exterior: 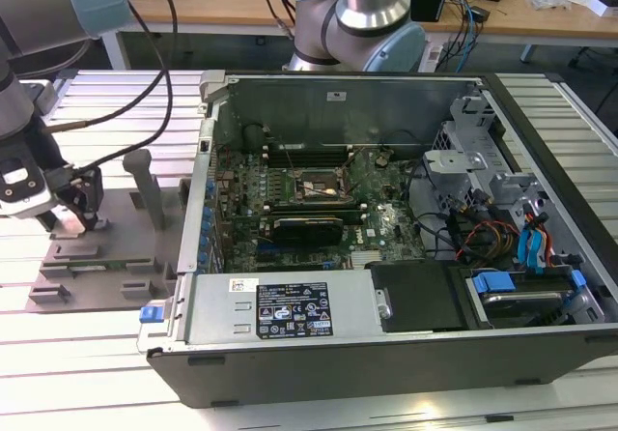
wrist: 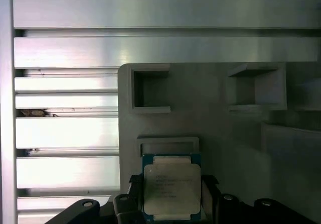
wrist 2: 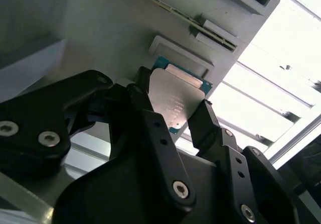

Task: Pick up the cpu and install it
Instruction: 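Pick up the cpu and move it towards the insertion slot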

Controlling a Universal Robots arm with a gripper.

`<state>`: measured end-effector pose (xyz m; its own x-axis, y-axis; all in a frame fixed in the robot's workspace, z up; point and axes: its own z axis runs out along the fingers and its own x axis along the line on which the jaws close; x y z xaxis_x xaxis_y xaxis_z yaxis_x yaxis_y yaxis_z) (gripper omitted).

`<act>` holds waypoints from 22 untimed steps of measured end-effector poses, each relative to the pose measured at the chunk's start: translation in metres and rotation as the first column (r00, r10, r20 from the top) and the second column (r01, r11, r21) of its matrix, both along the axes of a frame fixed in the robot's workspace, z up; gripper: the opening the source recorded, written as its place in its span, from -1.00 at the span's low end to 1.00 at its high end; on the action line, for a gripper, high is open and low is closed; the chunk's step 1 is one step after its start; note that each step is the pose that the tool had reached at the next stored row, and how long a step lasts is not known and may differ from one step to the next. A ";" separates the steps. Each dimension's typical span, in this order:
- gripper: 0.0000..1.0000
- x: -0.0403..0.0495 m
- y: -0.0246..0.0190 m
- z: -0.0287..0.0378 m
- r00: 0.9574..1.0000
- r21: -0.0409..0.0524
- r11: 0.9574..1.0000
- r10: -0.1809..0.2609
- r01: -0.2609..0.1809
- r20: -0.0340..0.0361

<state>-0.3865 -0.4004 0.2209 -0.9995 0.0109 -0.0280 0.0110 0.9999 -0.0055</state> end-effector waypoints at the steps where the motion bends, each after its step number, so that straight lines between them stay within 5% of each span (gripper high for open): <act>1: 0.09 0.0000 0.0000 0.0010 1.000 0.000 1.000 0.000 0.000 0.000; 22: 0.09 0.0000 0.0000 0.0275 1.000 0.000 1.000 0.000 0.000 0.000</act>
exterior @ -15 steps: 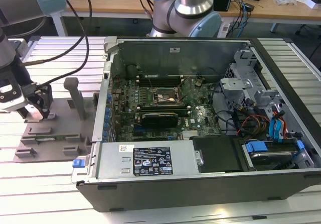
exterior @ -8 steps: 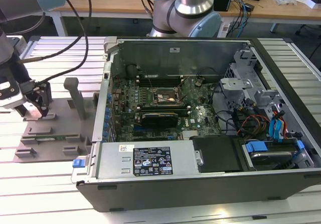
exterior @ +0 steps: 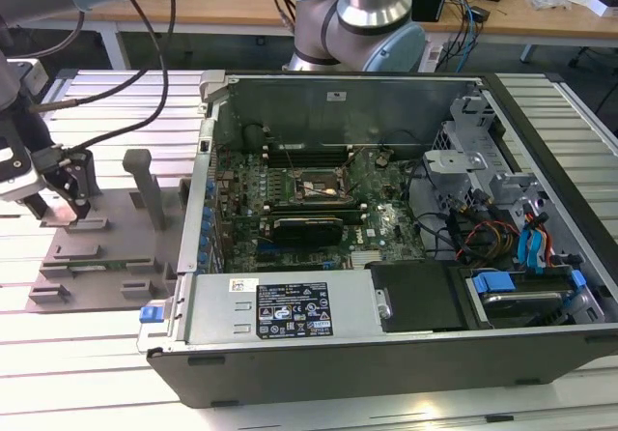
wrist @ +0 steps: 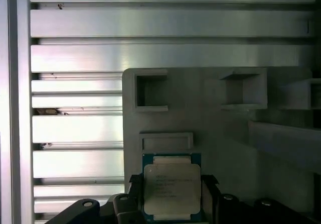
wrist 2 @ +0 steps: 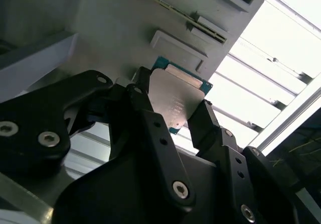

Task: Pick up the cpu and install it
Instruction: 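Pick up the cpu and move it towards the insertion slot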

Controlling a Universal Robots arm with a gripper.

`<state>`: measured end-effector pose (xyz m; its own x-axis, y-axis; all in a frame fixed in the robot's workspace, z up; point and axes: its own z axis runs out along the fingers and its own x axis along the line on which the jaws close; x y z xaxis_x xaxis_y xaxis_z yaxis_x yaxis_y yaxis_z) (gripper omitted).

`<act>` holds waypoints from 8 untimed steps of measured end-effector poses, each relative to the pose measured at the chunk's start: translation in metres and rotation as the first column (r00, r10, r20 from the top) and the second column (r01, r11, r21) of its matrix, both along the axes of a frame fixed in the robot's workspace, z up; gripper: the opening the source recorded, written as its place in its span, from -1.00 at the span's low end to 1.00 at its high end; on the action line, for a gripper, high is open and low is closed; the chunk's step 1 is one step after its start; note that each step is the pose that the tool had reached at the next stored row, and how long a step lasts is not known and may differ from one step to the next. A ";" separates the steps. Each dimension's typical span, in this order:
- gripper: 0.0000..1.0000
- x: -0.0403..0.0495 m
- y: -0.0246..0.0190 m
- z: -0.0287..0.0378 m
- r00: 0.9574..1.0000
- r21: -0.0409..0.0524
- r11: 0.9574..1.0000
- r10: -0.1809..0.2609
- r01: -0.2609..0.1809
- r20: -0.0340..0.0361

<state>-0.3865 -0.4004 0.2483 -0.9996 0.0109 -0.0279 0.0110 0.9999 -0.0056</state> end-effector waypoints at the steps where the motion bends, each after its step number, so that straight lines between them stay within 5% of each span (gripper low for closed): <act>1: 0.09 0.0000 0.0000 0.0010 1.000 0.000 1.000 0.000 0.000 0.000; 8: 0.09 0.0000 0.0000 0.0107 1.000 0.000 1.000 0.000 0.000 0.000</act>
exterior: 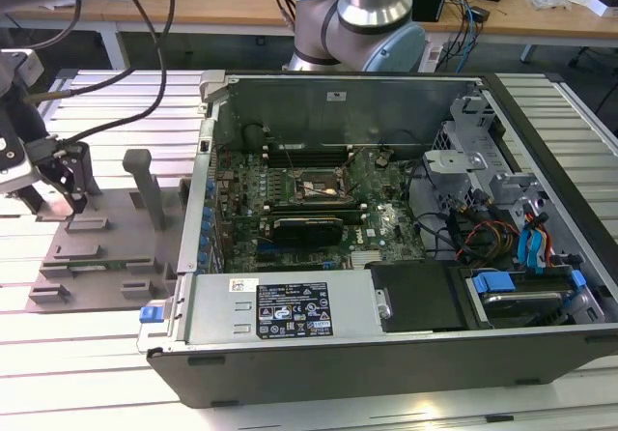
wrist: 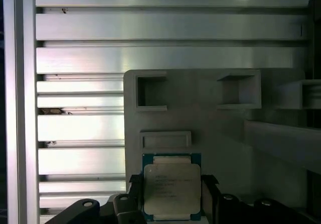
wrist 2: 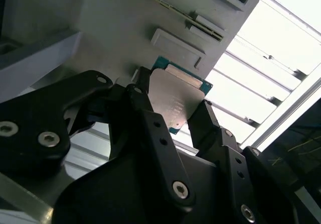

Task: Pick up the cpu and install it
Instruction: 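Pick up the cpu and move it towards the insertion slot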

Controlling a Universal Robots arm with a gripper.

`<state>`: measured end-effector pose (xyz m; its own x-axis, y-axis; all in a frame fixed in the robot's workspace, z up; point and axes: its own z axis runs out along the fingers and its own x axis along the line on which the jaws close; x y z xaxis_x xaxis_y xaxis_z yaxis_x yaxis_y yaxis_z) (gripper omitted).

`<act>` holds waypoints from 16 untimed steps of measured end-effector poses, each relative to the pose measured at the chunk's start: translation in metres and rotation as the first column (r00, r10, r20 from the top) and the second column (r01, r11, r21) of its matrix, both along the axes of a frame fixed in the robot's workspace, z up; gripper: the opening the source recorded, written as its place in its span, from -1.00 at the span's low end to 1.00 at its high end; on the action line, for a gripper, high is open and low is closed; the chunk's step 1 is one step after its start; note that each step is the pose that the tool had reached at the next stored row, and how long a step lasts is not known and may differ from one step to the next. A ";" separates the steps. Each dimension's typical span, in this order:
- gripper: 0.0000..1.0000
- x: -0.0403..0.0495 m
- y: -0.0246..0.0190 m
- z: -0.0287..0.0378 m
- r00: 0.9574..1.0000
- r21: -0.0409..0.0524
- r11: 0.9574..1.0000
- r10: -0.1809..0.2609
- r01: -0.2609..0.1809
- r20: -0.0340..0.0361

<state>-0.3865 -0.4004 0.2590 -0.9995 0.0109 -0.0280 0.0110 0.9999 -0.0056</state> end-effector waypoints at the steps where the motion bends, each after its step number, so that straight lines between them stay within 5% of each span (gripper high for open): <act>1: 0.09 0.0000 0.0000 0.0014 1.000 0.000 1.000 0.000 0.000 0.000; 16: 0.09 0.0000 0.0000 0.0258 1.000 0.000 1.000 0.000 0.000 0.000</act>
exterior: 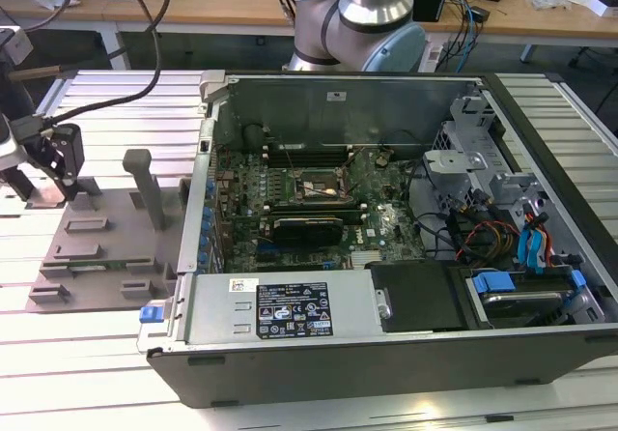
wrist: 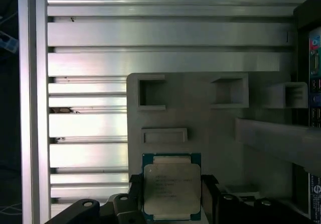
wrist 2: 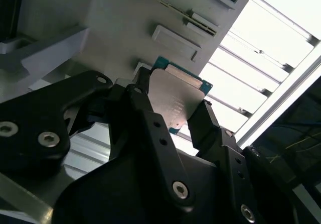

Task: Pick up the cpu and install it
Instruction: 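Pick up the cpu and move it towards the insertion slot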

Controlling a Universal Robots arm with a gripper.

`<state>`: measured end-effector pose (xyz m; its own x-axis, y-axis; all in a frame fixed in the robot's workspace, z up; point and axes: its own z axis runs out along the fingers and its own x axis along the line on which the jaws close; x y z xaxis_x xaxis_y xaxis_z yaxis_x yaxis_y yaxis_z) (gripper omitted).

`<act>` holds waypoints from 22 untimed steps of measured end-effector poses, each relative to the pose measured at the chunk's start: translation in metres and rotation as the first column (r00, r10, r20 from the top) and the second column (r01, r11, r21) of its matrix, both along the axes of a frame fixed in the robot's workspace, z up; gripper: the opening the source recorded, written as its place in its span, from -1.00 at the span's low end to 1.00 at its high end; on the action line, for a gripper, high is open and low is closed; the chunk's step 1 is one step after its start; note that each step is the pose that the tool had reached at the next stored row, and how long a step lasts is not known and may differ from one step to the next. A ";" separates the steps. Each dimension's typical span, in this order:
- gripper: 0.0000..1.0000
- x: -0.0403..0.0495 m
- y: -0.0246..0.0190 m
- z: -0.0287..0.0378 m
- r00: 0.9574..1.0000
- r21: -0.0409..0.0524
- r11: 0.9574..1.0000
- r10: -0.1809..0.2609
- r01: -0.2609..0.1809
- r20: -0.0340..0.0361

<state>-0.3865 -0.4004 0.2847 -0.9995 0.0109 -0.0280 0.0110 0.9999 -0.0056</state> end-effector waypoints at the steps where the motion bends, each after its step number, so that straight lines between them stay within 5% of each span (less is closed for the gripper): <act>1: 0.09 0.0000 0.0000 0.0018 1.000 0.000 1.000 0.000 0.000 0.000; 22: 0.09 0.0000 0.0000 0.0350 1.000 0.000 1.000 0.000 0.000 0.000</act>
<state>-0.3865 -0.4004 0.3197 -0.9995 0.0109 -0.0280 0.0110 0.9999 -0.0056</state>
